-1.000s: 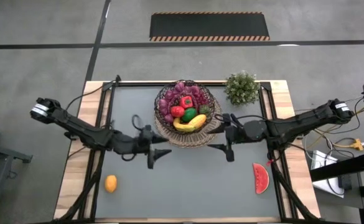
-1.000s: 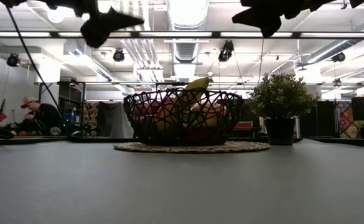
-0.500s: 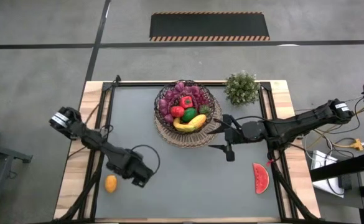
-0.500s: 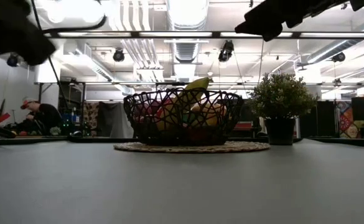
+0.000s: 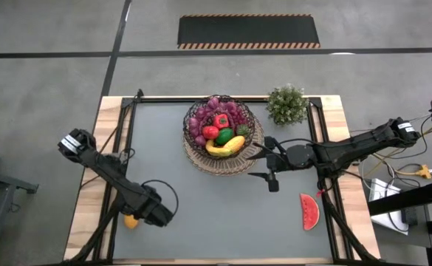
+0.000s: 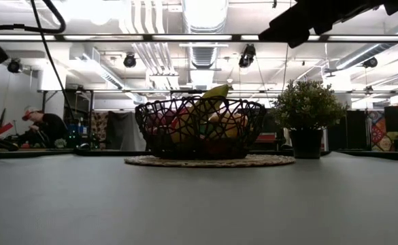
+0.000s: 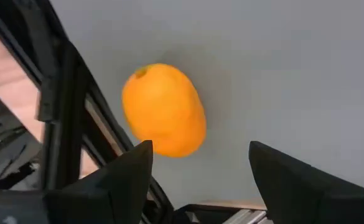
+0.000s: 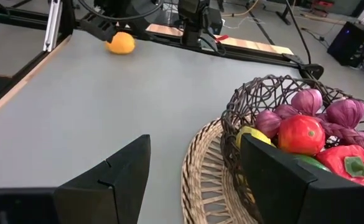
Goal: Build produce basket
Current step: Put the yellow lemon into the basket
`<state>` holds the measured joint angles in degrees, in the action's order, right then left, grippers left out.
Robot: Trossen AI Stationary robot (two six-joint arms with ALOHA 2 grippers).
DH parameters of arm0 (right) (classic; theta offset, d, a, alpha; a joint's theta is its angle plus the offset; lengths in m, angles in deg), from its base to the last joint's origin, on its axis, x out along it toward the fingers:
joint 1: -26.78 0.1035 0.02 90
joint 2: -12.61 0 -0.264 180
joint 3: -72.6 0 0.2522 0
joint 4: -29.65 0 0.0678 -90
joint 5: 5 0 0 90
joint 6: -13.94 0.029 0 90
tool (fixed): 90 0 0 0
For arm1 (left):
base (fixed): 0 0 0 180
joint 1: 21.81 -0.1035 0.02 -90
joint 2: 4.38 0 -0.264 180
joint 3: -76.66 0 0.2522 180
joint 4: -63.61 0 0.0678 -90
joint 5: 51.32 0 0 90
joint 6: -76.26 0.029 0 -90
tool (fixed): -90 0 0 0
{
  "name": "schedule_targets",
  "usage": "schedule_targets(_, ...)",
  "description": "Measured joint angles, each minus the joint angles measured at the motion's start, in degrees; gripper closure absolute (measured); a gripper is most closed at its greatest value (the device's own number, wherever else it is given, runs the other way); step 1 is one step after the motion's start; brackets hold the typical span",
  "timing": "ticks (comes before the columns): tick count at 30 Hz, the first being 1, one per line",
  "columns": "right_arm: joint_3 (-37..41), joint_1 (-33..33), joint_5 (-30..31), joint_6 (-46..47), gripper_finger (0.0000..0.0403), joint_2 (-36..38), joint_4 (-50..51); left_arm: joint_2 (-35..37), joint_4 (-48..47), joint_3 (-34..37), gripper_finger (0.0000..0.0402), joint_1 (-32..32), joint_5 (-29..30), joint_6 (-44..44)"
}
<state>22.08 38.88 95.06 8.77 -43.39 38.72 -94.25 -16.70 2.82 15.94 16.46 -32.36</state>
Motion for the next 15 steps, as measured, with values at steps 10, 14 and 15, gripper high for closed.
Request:
schedule_targets(10,0.47,0.00,0.01,0.10,0.0172,-0.01,0.15,0.00,0.01,2.23,0.0089,3.18,-2.86,-3.64)
schedule_targets(14,0.47,0.00,0.01,0.14,0.0172,-0.01,0.16,0.00,0.09,2.47,0.0075,4.28,-2.28,-5.11)
schedule_targets(15,0.47,0.00,0.00,0.15,0.0172,-0.01,0.17,0.00,0.09,2.47,0.0075,4.33,-1.76,-5.20)
